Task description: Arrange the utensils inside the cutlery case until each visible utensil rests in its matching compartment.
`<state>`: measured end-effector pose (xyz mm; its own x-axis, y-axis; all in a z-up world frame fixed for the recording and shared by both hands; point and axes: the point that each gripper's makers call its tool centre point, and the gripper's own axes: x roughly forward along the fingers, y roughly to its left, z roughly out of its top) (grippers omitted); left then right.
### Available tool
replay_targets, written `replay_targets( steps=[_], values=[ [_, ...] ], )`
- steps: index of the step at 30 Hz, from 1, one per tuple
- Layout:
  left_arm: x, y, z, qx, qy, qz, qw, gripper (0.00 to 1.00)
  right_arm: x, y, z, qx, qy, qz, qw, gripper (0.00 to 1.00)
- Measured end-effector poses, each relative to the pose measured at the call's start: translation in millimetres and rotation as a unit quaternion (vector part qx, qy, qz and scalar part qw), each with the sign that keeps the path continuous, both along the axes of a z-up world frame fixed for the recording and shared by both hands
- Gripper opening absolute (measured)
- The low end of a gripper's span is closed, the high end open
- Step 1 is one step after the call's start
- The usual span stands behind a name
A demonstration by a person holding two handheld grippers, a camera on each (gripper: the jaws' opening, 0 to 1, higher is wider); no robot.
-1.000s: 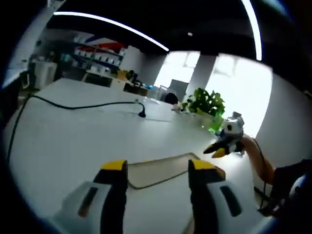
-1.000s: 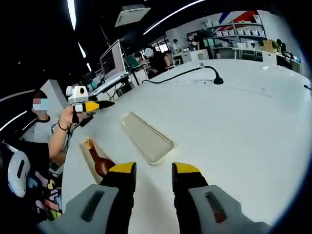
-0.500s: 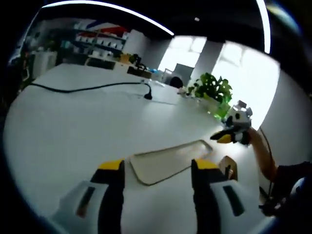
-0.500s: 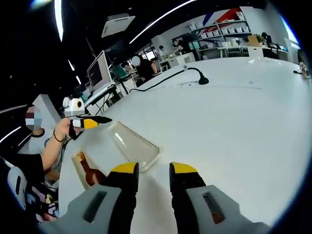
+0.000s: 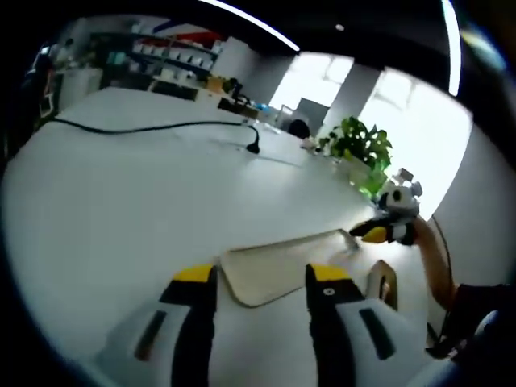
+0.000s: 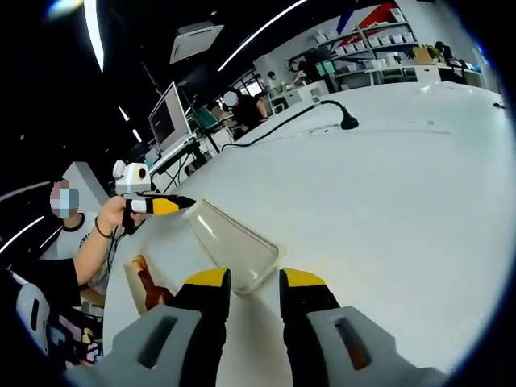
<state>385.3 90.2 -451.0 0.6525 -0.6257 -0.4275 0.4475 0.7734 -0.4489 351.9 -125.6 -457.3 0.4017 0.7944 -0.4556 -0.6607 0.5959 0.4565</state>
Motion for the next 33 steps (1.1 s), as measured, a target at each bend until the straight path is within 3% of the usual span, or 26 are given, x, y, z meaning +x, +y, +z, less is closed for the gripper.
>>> replay_targets(
  steps=[7,11,15,19,22,27,31,33],
  values=[
    [-0.2,-2,-4.5,-0.022,0.031,0.003,0.9993,0.32,0,-1,-3.1,-0.007,0.002,-0.002,1.0,0.2],
    [3.9,4,-7.0,-0.048,0.062,0.032,0.9964,0.25,5,-7,-8.9,-0.023,0.018,-0.024,0.9993,0.08],
    [1.9,5,-9.0,-0.044,0.063,0.036,0.9964,0.19,12,-10,-9.0,-0.021,0.023,-0.03,0.9991,0.05],
    [-3.0,4,-9.4,-0.041,0.055,0.038,0.9969,0.13,16,-15,-8.3,-0.022,0.022,-0.031,0.999,0.04],
    [-5.5,4,-2.4,-0.057,0.037,0.043,0.9967,0.04,18,-19,-5.5,-0.014,0.011,-0.042,0.999,0.03],
    [-4.0,11,2.6,-0.063,0.024,0.038,0.997,0.03,19,-21,3.7,0.013,-0.002,-0.049,0.9987,0.01],
    [-7.1,13,16.4,-0.1,0.0,0.043,0.994,0.03,13,-20,10.3,0.021,-0.027,-0.05,0.9982,0.01],
    [-12.2,14,22.1,-0.099,-0.015,0.04,0.9942,0.03,7,-17,13.8,0.031,-0.037,-0.048,0.9977,0.01]
  ],
)
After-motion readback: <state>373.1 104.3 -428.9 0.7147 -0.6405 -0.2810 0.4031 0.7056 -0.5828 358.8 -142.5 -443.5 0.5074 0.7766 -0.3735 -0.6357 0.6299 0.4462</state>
